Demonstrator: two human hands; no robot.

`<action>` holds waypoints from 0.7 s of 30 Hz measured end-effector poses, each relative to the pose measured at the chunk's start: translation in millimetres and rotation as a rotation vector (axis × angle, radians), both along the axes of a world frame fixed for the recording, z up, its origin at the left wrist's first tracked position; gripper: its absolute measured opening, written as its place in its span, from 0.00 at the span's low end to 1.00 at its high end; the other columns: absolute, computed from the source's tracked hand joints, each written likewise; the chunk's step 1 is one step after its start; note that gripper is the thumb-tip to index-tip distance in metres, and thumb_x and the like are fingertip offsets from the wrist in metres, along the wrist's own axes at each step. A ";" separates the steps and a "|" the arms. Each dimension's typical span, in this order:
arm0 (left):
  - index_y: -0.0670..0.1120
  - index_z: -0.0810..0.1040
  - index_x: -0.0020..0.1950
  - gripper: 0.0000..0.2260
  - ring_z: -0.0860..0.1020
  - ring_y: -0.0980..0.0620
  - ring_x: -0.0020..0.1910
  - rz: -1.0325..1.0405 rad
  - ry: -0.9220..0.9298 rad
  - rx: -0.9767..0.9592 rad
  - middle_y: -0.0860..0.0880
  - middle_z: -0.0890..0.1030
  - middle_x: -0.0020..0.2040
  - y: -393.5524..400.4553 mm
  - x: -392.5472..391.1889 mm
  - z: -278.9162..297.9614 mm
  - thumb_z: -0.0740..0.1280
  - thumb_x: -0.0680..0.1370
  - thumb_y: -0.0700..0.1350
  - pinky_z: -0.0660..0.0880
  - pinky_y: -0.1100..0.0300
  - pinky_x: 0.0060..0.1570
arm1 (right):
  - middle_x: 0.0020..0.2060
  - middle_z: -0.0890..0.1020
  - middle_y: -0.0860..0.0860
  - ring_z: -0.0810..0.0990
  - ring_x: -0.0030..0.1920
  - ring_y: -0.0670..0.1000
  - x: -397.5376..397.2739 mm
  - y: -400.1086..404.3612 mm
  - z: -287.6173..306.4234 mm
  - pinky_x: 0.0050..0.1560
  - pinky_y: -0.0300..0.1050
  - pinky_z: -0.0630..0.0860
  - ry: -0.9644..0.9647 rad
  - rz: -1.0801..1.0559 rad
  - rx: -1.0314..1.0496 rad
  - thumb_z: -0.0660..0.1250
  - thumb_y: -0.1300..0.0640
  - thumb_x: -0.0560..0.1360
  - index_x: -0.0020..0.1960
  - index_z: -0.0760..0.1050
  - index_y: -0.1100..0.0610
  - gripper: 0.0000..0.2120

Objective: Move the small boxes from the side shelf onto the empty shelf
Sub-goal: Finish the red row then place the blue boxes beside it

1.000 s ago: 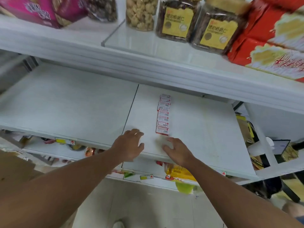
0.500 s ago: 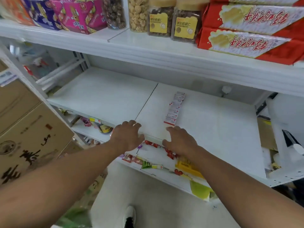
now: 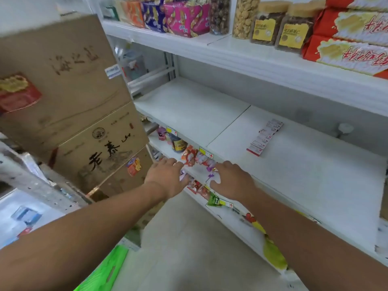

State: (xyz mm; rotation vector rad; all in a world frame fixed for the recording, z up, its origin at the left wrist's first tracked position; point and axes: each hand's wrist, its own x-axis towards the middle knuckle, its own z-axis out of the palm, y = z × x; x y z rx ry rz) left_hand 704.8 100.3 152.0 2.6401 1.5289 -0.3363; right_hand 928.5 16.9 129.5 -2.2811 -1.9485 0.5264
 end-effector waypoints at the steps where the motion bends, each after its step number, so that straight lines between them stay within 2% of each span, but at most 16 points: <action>1: 0.54 0.66 0.82 0.31 0.68 0.42 0.78 0.025 -0.012 0.008 0.47 0.69 0.80 -4.8 -13.6 2.8 0.53 0.82 0.67 0.67 0.41 0.74 | 0.66 0.75 0.53 0.76 0.66 0.59 -11.1 -1.1 3.6 0.59 0.54 0.77 0.007 0.022 0.001 0.63 0.37 0.78 0.75 0.69 0.51 0.30; 5: 0.56 0.68 0.80 0.30 0.70 0.43 0.75 0.112 -0.078 0.030 0.49 0.71 0.79 -26.0 -71.4 12.9 0.53 0.81 0.68 0.69 0.41 0.74 | 0.70 0.75 0.53 0.75 0.71 0.58 -62.8 -5.2 20.0 0.66 0.58 0.77 0.011 0.088 -0.015 0.60 0.34 0.75 0.76 0.70 0.50 0.34; 7: 0.56 0.70 0.78 0.29 0.71 0.42 0.74 0.154 -0.104 0.030 0.48 0.72 0.77 -41.8 -104.3 16.2 0.54 0.81 0.67 0.70 0.41 0.72 | 0.68 0.75 0.52 0.75 0.69 0.58 -94.0 -7.0 23.1 0.65 0.59 0.77 -0.019 0.118 -0.018 0.61 0.34 0.75 0.74 0.71 0.49 0.32; 10: 0.55 0.70 0.77 0.28 0.70 0.41 0.75 0.232 -0.104 0.019 0.47 0.72 0.77 -72.8 -165.8 16.6 0.55 0.82 0.67 0.68 0.40 0.72 | 0.64 0.75 0.52 0.76 0.66 0.58 -155.3 -18.2 27.6 0.60 0.55 0.77 -0.019 0.195 -0.008 0.60 0.34 0.74 0.73 0.71 0.49 0.32; 13: 0.53 0.70 0.78 0.28 0.72 0.42 0.73 0.325 -0.122 0.032 0.47 0.73 0.76 -108.5 -240.6 12.2 0.55 0.82 0.66 0.73 0.43 0.69 | 0.72 0.72 0.51 0.76 0.69 0.58 -226.1 -33.8 29.4 0.62 0.54 0.75 -0.012 0.303 0.002 0.65 0.40 0.78 0.76 0.70 0.49 0.29; 15: 0.52 0.72 0.76 0.28 0.74 0.42 0.70 0.387 -0.142 0.039 0.46 0.75 0.74 -133.8 -288.4 10.5 0.55 0.82 0.65 0.75 0.43 0.66 | 0.75 0.72 0.52 0.76 0.69 0.57 -270.4 -43.0 27.7 0.65 0.55 0.77 -0.028 0.386 -0.004 0.64 0.39 0.78 0.78 0.68 0.49 0.31; 18: 0.53 0.73 0.76 0.28 0.75 0.43 0.67 0.469 -0.171 0.054 0.46 0.77 0.72 -171.7 -350.2 8.1 0.55 0.80 0.65 0.77 0.44 0.64 | 0.72 0.74 0.52 0.74 0.70 0.57 -331.1 -57.1 22.5 0.65 0.56 0.77 -0.045 0.459 -0.039 0.61 0.36 0.77 0.80 0.66 0.47 0.33; 21: 0.52 0.73 0.76 0.30 0.76 0.43 0.65 0.586 -0.149 0.035 0.47 0.77 0.70 -216.8 -420.9 1.5 0.55 0.79 0.66 0.77 0.44 0.61 | 0.67 0.75 0.52 0.75 0.68 0.58 -404.7 -81.5 20.0 0.63 0.56 0.77 -0.073 0.565 -0.041 0.63 0.37 0.77 0.77 0.68 0.47 0.31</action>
